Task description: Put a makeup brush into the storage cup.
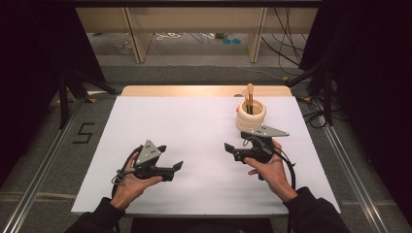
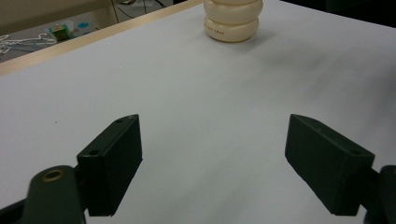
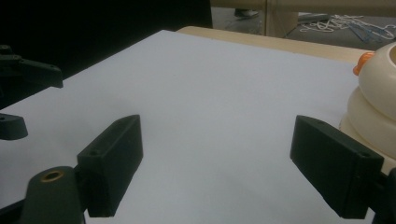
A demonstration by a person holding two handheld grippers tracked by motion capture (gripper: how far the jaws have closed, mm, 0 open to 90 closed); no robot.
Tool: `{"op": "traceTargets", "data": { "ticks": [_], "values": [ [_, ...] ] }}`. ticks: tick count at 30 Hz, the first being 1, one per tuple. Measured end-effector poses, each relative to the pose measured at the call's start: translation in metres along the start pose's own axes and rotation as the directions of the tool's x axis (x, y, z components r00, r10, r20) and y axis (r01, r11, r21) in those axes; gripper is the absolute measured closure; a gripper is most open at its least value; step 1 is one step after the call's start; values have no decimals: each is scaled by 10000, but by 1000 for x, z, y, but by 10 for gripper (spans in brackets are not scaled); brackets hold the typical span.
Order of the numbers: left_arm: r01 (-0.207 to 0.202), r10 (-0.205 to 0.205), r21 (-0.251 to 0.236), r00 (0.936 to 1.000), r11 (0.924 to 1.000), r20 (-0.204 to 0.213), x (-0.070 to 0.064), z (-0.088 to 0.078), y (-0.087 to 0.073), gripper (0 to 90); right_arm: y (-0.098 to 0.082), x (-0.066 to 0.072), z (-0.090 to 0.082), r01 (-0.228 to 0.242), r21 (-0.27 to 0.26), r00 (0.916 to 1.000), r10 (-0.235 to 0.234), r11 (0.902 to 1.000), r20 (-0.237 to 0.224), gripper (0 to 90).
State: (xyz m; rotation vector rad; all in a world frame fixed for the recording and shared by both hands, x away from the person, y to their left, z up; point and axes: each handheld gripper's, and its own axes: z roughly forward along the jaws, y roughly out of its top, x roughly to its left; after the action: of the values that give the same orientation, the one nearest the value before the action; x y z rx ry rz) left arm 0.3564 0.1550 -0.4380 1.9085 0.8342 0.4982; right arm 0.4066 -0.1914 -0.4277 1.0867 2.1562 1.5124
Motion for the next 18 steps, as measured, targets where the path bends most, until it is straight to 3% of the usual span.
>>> {"op": "traceTargets", "data": {
  "ticks": [2, 4, 5, 6, 11, 13, 18],
  "values": [
    [-116, 116, 10, 9999, 9999, -19, 1, 0, 0, 187, -2, 0, 0, 230, -98, 9997, -230, 9997, 32, 171],
    [-101, 101, -9, 9999, 9999, 39, 1, 0, 0, 187, -3, 2, -2, 91, 169, 10000, -90, 9998, -30, 171],
    [-100, 100, -14, 9999, 9999, 31, 1, 0, 0, 187, -4, 2, -2, 225, 19, 9997, -226, 9997, 60, 171],
    [-97, 97, -6, 9999, 10000, 35, 1, 0, 0, 187, -5, 3, -2, 53, 82, 9999, -52, 10000, -139, 171],
    [-2, 2, 20, 10000, 10000, 13, 0, 0, 0, 187, -7, 6, -5, 14, 162, 9999, -12, 9999, -112, 171],
    [14, -14, -16, 10000, 10000, 73, 0, 0, 0, 187, -8, 5, -5, 197, 56, 9998, -197, 9998, -9, 171],
    [-12, 12, 21, 10000, 10000, 20, 0, 0, 0, 187, -11, 6, -5, 39, 129, 9997, -36, 9999, -222, 172]
  ]
}}
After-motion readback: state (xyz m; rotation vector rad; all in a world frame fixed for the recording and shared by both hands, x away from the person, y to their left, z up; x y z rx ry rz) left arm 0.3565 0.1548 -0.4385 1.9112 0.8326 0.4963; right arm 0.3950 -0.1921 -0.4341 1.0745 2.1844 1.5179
